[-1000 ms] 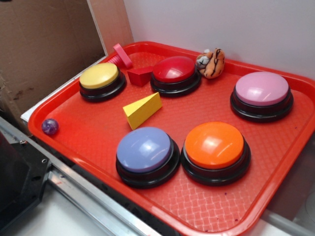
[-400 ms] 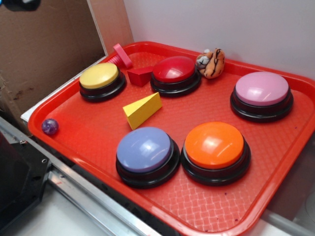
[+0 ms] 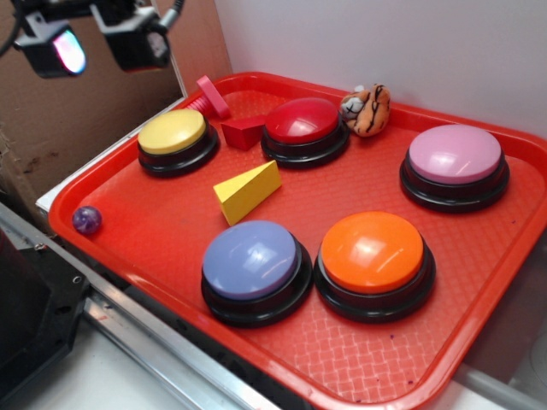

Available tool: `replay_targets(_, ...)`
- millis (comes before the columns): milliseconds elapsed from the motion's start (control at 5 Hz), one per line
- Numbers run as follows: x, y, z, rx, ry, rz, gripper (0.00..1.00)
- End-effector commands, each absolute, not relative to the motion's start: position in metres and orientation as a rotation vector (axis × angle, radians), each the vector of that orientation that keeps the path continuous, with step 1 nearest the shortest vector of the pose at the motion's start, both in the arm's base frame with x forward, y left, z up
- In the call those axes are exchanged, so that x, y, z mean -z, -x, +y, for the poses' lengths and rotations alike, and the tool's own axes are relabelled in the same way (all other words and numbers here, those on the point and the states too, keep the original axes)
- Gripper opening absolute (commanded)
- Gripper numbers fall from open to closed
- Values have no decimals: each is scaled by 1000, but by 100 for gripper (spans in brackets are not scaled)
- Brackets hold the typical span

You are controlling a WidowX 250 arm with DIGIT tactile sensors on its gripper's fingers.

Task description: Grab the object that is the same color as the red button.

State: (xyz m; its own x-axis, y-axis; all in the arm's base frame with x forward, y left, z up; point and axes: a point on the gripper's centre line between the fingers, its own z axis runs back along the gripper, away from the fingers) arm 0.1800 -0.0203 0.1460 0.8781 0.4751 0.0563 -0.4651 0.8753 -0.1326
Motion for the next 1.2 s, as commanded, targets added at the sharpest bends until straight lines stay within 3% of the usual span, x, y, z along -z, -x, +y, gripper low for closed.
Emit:
replay_targets(0, -102, -213, -34, -542, 158, -129, 100)
replay_targets(200, -78, -222, -45, -516, 189, -95, 100)
replay_targets(400, -50, -228, -57, -508, 175, -83, 100)
replay_targets(600, -39, -230, -61, -488, 232, -40, 100)
replay_targets(1000, -16, -232, -64, -502, 206, -7, 100)
